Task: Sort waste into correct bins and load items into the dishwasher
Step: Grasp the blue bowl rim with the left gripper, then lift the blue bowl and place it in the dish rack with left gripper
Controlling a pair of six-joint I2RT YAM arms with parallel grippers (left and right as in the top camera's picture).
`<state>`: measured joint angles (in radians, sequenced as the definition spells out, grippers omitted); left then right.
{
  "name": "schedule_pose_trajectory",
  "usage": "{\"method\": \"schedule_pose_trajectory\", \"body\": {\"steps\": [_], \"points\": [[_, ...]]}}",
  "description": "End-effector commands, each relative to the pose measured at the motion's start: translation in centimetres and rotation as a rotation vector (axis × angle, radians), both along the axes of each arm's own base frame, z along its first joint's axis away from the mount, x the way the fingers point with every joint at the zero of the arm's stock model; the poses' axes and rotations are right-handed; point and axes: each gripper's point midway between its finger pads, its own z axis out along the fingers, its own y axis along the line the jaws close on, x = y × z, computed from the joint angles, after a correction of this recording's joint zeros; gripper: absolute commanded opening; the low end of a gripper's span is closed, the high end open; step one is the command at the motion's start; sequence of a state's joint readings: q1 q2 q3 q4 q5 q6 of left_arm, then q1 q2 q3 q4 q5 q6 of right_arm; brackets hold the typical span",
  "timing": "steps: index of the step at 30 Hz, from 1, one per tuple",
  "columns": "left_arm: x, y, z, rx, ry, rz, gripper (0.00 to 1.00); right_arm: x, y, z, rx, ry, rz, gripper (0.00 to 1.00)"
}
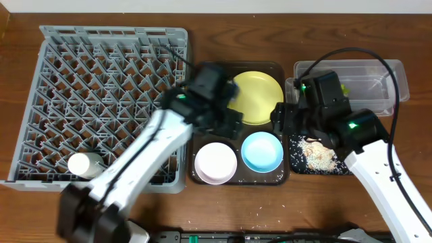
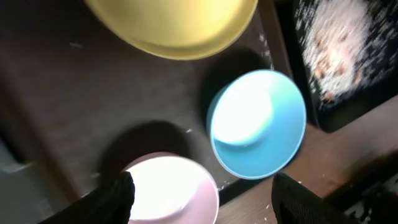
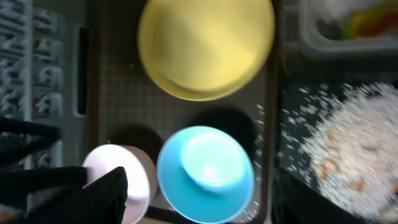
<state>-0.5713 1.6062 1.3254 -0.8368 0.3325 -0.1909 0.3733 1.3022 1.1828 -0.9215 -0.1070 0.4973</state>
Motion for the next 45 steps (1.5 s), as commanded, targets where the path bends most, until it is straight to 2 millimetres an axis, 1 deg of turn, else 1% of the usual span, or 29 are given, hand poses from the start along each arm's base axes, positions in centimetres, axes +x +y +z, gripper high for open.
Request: {"method": "schedule_pose_trajectory", "body": {"steps": [1, 4, 7, 8, 11, 13, 14, 17, 19, 24, 26, 27, 28, 29, 30, 31, 32, 33, 35, 37, 38, 39, 40, 41, 43, 45], "points": [[-1.0, -2.2, -4.7, 0.04, 0.1, -0.046, 0.71, 0.1, -3.1, -0.6, -0.024, 0.053, -0.144, 0.75], [-1.2, -3.5, -7.3, 0.063, 0.13, -0.076, 0.67, -0.2, -4.5, -0.9, -0.033, 0.081, -0.185, 0.8], [-1.4, -4.8, -9.0, 0.068, 0.131, -0.106, 0.63, -0.2, -4.7, -1.0, -0.035, 0.086, -0.19, 0.81], [-1.4, -5.1, -9.3, 0.069, 0.131, -0.112, 0.6, -0.2, -4.7, -0.9, -0.035, 0.085, -0.19, 0.81], [-1.4, -5.6, -10.7, 0.08, 0.139, -0.122, 0.48, -0.2, -4.7, -0.9, -0.035, 0.085, -0.19, 0.82], [-1.3, -5.6, -11.7, 0.092, 0.148, -0.12, 0.38, -0.2, -4.7, -1.0, -0.036, 0.086, -0.19, 0.82], [-1.2, -5.4, -12.1, 0.108, 0.148, -0.116, 0.31, -0.2, -4.7, -1.0, -0.036, 0.087, -0.19, 0.82], [-0.9, -4.9, -12.9, 0.142, 0.143, -0.107, 0.14, -0.2, -4.7, -1.0, -0.036, 0.088, -0.19, 0.82], [-0.9, -4.9, -12.9, 0.142, 0.143, -0.108, 0.08, -0.3, -4.7, -1.0, -0.036, 0.088, -0.19, 0.82], [-1.0, -4.9, -12.8, 0.14, 0.14, -0.123, 0.07, -0.2, -4.7, -1.0, -0.036, 0.087, -0.19, 0.82], [-1.1, -5.1, -12.1, 0.115, 0.145, -0.126, 0.07, -0.3, -4.7, -1.0, -0.036, 0.088, -0.19, 0.82], [-1.1, -5.3, -11.5, 0.098, 0.144, -0.125, 0.07, -0.3, -4.7, -1.0, -0.037, 0.088, -0.188, 0.82], [-0.9, -5.6, -9.9, 0.053, 0.135, -0.126, 0.08, -0.3, -4.7, -1.0, -0.037, 0.087, -0.186, 0.82], [-0.7, -5.6, -8.9, 0.029, 0.124, -0.122, 0.08, -0.3, -4.7, -1.0, -0.037, 0.087, -0.186, 0.82], [-0.4, -5.5, -7.5, 0.005, 0.102, -0.115, 0.07, -0.3, -4.7, -1.0, -0.037, 0.087, -0.186, 0.82], [0.2, -5.1, -5.7, -0.02, 0.065, -0.099, 0.08, -0.3, -4.7, -1.0, -0.037, 0.087, -0.187, 0.82], [0.8, -4.4, -3.8, -0.04, 0.024, -0.078, 0.07, -0.3, -4.7, -1.0, -0.037, 0.087, -0.186, 0.83], [1.6, -3.1, -1.6, -0.051, -0.032, -0.042, 0.08, -0.2, -4.7, -1.0, -0.037, 0.087, -0.187, 0.83], [2.9, 0.0, 1.3, -0.016, -0.13, 0.04, 0.07, -0.2, -4.7, -1.0, -0.037, 0.087, -0.186, 0.83], [4.4, 4.8, 3.8, 0.096, -0.248, 0.168, 0.07, -0.2, -4.7, -1.0, -0.037, 0.086, -0.187, 0.84], [5.1, 8.3, 5.2, 0.196, -0.323, 0.259, 0.07, -0.2, -4.7, -1.0, -0.037, 0.086, -0.186, 0.84], [5.4, 10.5, 6.0, 0.262, -0.365, 0.314, 0.07, -0.2, -4.7, -1.0, -0.038, 0.086, -0.186, 0.84], [5.6, 13.1, 6.9, 0.348, -0.411, 0.38, 0.07, -0.2, -4.7, -1.0, -0.037, 0.085, -0.186, 0.84], [5.8, 16.4, 7.8, 0.469, -0.458, 0.462, 0.08, -0.2, -4.7, -1.0, -0.037, 0.085, -0.186, 0.84], [5.7, 20.3, 8.4, 0.64, -0.487, 0.55, 0.07, -0.2, -4.7, -0.9, -0.036, 0.083, -0.187, 0.84], [5.7, 22.9, 8.6, 0.762, -0.495, 0.604, 0.07, -0.2, -4.7, -0.9, -0.036, 0.084, -0.186, 0.84]]}}
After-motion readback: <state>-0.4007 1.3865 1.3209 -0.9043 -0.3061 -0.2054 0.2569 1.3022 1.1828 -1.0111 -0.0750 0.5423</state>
